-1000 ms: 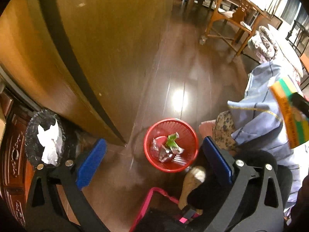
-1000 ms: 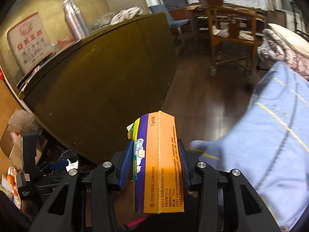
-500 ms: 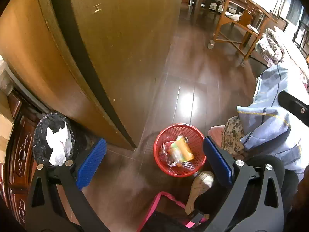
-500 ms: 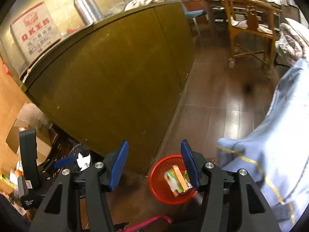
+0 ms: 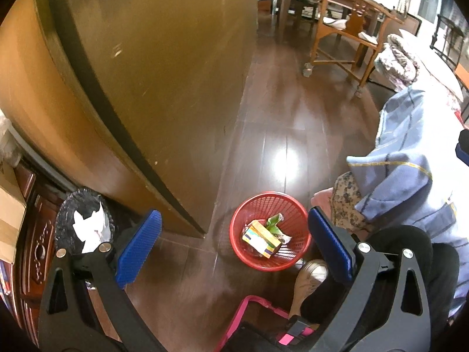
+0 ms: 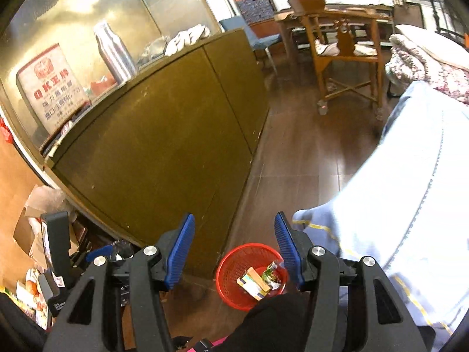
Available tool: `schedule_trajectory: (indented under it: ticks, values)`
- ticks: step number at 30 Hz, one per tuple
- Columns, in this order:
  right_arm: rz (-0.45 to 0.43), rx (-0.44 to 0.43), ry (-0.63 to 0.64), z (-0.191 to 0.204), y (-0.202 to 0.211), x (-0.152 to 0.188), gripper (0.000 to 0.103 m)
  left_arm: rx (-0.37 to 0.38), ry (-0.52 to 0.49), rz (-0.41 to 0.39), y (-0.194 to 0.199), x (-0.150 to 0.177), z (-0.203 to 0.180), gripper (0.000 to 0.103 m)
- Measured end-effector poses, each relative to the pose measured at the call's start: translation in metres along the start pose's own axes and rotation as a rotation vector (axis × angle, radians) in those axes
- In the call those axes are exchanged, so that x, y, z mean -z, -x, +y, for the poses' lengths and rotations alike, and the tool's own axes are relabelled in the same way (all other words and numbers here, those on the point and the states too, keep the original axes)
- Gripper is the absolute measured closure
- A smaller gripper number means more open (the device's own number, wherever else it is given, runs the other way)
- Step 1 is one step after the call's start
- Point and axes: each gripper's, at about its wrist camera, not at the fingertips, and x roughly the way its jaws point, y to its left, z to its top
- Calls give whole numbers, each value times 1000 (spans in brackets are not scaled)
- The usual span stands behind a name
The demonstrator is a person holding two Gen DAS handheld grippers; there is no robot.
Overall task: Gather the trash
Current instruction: 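Move both tools back over the table toward the remaining trash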
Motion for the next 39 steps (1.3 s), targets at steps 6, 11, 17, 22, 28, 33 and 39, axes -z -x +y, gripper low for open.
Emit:
schedule_trajectory:
  ticks: [6, 11, 17, 22, 28, 33, 39]
  values:
    - [-77, 22, -22, -11, 40, 6, 43, 29, -45, -49, 18, 6, -20, 7]
    - [-146, 54, -44, -31, 76, 17, 39, 61, -114, -85, 32, 16, -49, 7]
    - [-211, 122, -128, -81, 118, 35, 38, 118, -210, -101, 40, 27, -101, 7]
    - [-268, 184, -217, -127, 154, 53, 38, 168, -327, -114, 45, 31, -159, 7]
    - [-319, 246, -340, -186, 187, 77, 38, 189, -433, -127, 46, 34, -211, 7]
    - [-334, 322, -420, -233, 208, 100, 38, 226, -480, -103, 41, 32, -248, 7]
    - [-348, 400, -499, -279, 225, 124, 38, 248, -525, -63, 31, 32, -278, 7]
